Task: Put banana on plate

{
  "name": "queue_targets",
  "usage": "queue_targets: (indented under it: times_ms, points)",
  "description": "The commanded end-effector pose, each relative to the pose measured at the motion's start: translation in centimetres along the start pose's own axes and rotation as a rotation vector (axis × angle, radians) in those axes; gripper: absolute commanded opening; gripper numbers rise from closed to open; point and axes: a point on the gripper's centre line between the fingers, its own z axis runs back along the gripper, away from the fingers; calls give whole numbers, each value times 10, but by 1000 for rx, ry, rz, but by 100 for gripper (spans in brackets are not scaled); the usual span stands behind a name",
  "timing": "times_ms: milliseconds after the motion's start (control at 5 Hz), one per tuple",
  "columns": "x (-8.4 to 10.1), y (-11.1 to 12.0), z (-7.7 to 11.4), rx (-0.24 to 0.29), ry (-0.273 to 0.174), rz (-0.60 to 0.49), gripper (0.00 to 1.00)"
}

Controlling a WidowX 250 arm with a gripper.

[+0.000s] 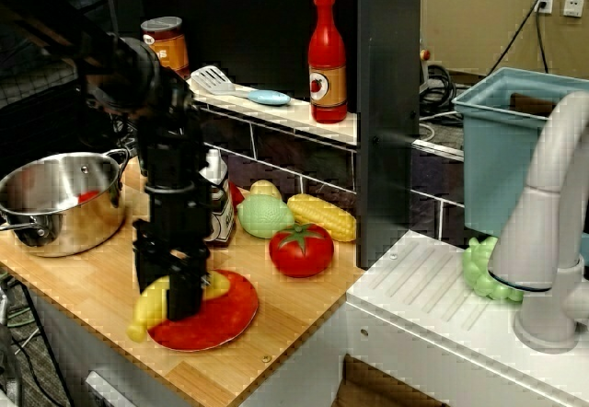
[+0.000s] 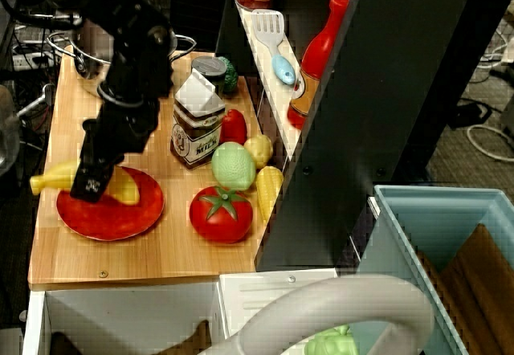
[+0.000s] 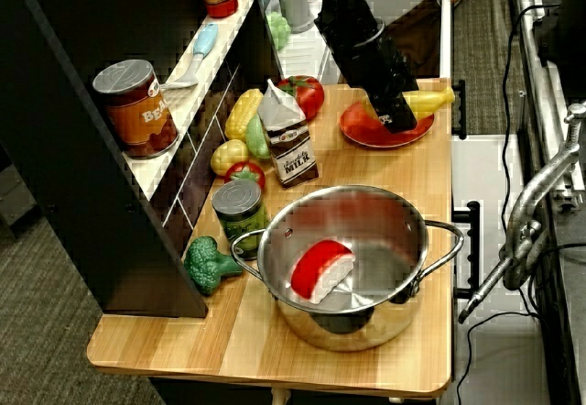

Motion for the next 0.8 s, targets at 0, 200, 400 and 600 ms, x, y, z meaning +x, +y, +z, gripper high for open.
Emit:
queue_targets:
  times_ms: [0,200,400,600]
  points:
    - [12,-7,-7,34,-2,23,0]
    - [12,-7,-7,34,-2,23,100]
    - [12,-7,-7,34,-2,23,100]
    - [12,-7,-7,34,-2,23,100]
